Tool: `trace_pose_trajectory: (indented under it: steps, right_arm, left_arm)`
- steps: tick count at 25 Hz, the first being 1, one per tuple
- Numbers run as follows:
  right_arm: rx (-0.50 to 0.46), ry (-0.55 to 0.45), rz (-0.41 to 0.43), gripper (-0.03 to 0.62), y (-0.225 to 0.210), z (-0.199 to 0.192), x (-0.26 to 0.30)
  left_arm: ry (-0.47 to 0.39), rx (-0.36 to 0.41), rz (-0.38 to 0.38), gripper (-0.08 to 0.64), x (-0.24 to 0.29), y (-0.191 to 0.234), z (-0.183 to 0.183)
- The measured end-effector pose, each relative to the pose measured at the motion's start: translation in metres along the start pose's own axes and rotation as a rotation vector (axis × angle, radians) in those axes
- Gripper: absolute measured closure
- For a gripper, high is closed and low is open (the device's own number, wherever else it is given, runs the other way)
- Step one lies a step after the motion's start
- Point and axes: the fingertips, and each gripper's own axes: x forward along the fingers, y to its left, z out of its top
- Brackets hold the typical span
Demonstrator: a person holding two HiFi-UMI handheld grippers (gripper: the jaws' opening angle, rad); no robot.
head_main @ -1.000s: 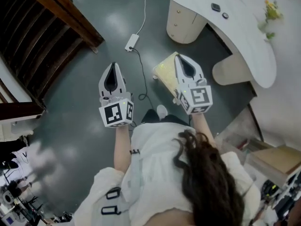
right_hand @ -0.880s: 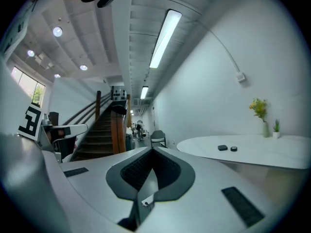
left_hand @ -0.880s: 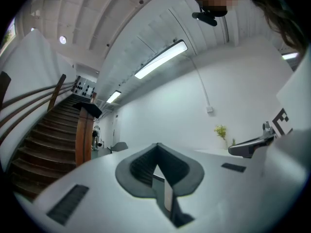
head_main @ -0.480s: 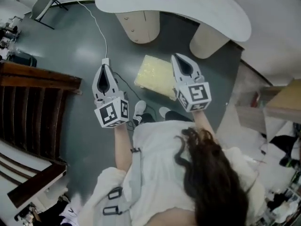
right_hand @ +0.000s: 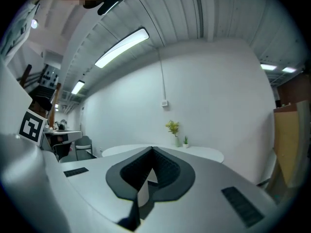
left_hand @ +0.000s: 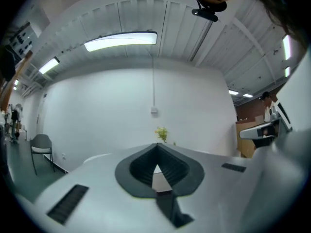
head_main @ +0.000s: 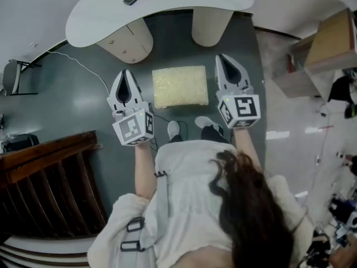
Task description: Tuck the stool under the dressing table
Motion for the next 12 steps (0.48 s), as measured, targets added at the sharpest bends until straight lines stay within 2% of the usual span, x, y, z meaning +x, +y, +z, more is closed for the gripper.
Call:
trace_pose_trajectory:
  steps: [3, 7, 12]
  right_arm:
    - [-0.005, -0.022, -0.114, 0.589, 0.000, 0.002, -0.021]
    - [0.009, -0.025, -0.243, 0.589, 0.006, -0.003, -0.052]
    - [0.019, -0.010, -0.310, 0.589, 0.012, -0.009, -0.082]
  left_arm:
    - [0.007, 0.008, -0.107, 0.557, 0.013, -0.004, -0.003]
    - [0.026, 0.002, -0.198, 0.557, 0.012, -0.006, -0.011]
    - [0.038, -0.006, -0.262, 0.557, -0.002, -0.018, -0.010]
